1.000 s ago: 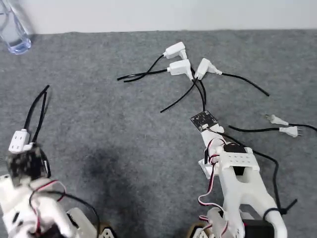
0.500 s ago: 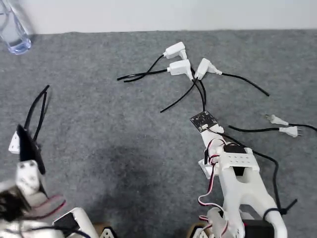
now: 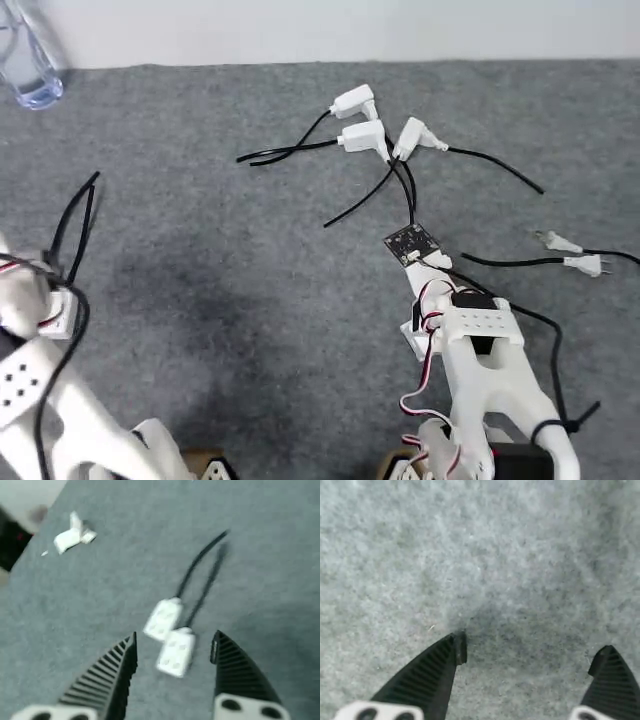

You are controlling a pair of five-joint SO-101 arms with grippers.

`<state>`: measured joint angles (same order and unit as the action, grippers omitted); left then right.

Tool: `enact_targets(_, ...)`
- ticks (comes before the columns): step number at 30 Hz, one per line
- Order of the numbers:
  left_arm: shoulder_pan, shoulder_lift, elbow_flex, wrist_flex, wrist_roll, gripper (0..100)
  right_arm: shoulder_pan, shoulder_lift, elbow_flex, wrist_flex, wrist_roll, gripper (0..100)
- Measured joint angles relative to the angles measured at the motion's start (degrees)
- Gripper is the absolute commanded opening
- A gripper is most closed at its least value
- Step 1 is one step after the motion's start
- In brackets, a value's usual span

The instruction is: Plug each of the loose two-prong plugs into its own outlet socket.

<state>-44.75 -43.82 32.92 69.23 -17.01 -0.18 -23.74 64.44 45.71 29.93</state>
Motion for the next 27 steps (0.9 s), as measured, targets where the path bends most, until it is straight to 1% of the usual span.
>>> enact_targets(2,-2.64,1.41,4.84,-3.87,-3.08,23,0.0,0.0,0.0,0.0,0.0,37.2)
enact_targets(5,-4.48,3.6,13.19,-8.79,-8.79,23,0.0,0.0,0.0,0.0,0.0,37.2)
enact_targets(8,-5.54,6.15,21.1,-15.47,-12.13,23,0.0,0.0,0.0,0.0,0.0,37.2)
enact_targets(13,-6.51,10.46,30.51,-27.87,-14.24,23,0.0,0.0,0.0,0.0,0.0,37.2)
enact_targets(16,-6.77,12.84,30.95,-31.82,-14.33,23,0.0,0.0,0.0,0.0,0.0,37.2)
enact_targets(19,-6.86,16.0,30.07,-32.35,-14.42,23,0.0,0.0,0.0,0.0,0.0,37.2)
enact_targets(21,-6.86,18.99,27.16,-30.95,-15.65,23,0.0,0.0,0.0,0.0,0.0,37.2)
enact_targets(25,-6.86,27.96,16.09,-20.84,-17.58,23,0.0,0.0,0.0,0.0,0.0,37.2)
enact_targets(27,-6.95,33.14,9.93,-17.76,-17.58,23,0.0,0.0,0.0,0.0,0.0,37.2)
